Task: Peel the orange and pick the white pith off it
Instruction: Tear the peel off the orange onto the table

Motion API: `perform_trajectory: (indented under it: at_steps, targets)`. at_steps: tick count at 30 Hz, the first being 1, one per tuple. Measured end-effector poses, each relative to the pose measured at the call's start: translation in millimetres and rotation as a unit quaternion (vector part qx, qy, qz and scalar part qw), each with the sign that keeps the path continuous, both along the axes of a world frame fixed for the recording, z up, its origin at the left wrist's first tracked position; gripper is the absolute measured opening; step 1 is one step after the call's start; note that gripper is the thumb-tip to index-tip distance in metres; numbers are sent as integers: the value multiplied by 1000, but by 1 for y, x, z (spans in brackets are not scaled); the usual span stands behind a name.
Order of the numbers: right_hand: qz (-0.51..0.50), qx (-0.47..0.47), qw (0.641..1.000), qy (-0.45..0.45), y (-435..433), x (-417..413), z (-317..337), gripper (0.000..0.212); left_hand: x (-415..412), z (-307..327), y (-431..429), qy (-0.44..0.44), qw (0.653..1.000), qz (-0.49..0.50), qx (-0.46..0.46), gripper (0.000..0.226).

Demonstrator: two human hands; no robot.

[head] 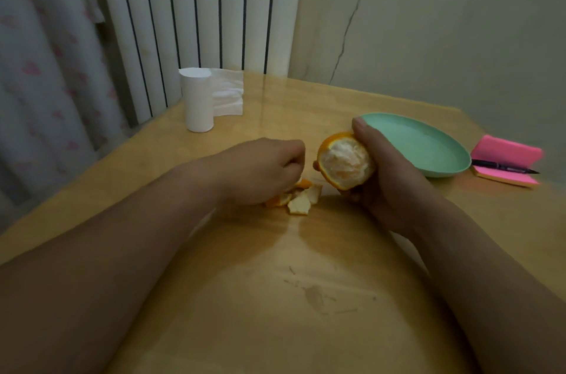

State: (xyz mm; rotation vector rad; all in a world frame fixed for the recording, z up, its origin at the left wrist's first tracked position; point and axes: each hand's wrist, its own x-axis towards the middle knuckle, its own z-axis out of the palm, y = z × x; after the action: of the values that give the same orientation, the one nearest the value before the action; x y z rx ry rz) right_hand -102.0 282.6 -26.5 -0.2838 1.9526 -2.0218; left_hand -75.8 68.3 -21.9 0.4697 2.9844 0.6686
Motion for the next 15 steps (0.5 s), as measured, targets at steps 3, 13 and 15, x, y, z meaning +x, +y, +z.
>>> perform_trajectory:
  at_steps: [3, 13, 15]
  targets:
    - [-9, -8, 1000, -22, -2, 1, 1, 51, 1, 1, 2, 22, 1000, -12, -12, 19]
    - [-62, 74, 995, -39, -1, 2, 5, 66, 2, 5, -1, 74, 995, -55, 48, 65]
    - [-39, 78, 996, -35, -1, 4, 6, 71, 3, 6, 2, 53, 993, -71, 82, 71]
